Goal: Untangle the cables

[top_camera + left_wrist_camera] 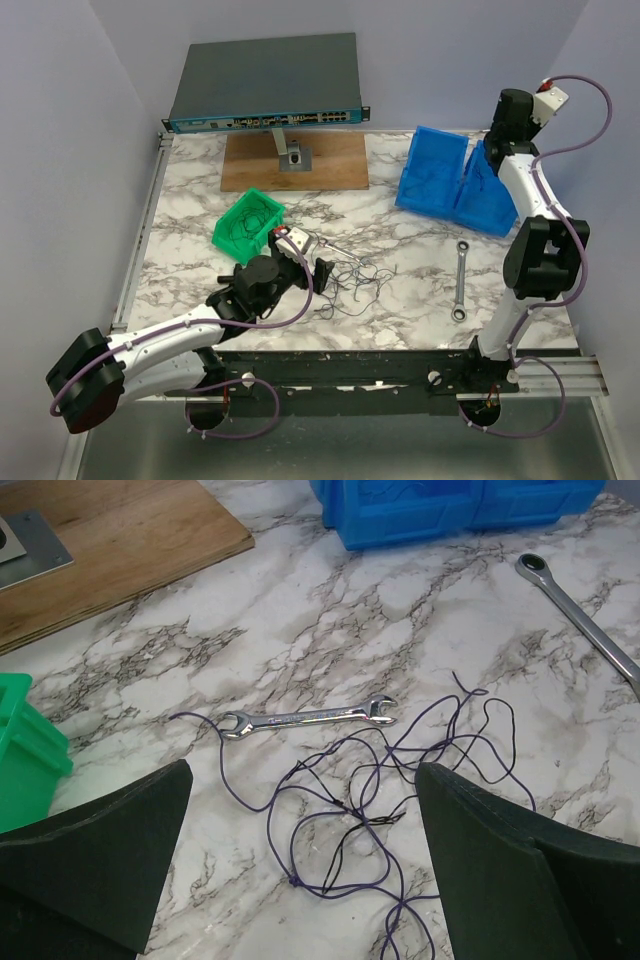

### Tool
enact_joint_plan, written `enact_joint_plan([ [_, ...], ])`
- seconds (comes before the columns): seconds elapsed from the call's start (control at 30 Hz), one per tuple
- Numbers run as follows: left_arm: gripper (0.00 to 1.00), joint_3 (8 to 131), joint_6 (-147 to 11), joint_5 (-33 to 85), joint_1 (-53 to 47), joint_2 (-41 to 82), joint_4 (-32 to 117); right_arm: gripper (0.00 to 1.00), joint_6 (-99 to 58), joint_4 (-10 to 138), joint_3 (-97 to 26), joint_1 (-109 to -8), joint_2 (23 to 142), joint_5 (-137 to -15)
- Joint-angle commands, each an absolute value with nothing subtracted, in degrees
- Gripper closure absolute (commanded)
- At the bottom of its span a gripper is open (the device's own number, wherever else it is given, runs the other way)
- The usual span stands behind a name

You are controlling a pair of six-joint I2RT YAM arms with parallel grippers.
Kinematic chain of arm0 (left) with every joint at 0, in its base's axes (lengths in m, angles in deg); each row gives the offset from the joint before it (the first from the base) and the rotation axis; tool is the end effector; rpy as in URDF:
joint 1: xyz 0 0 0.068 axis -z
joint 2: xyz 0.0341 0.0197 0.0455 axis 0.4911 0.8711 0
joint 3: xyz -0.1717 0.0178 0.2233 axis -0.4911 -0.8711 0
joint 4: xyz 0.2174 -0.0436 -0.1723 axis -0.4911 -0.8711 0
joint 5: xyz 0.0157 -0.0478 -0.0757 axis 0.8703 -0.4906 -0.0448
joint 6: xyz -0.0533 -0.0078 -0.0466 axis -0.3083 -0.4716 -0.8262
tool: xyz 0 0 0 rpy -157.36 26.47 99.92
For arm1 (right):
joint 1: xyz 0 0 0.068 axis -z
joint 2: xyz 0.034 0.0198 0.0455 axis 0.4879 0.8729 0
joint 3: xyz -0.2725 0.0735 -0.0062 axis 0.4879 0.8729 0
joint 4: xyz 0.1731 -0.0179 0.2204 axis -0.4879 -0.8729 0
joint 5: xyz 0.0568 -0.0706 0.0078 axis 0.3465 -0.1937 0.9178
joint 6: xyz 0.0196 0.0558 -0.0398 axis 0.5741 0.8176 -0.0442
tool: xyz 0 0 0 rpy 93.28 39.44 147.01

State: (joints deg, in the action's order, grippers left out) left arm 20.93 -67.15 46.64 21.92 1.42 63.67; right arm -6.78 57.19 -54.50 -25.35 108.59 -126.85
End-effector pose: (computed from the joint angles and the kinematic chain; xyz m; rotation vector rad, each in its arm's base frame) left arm 0.1679 -0.1897 0.2273 0.4649 1.7067 -0.6007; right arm 0.4794 -0.0725 0.3342 0.8607 1.6467 -0.5221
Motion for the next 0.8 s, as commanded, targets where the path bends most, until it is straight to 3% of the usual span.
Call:
enact_joint_plan([
  [0.0,0.01,20.7,-67.32,47.74,21.7,1.34,64.83,0.99,-4.5,56.22,-55.74,-25.72,105.71,-120.56],
  [0.37,0.02,20.97,-67.31,47.79,21.65,1.93,64.78,0.99,-7.06,61.28,-50.89,-25.74,99.97,-125.1],
  [0.77,0.01,21.04,-67.13,48.37,21.65,1.84,64.39,0.99,-4.42,62.48,-43.06,-25.74,107.99,-127.1],
])
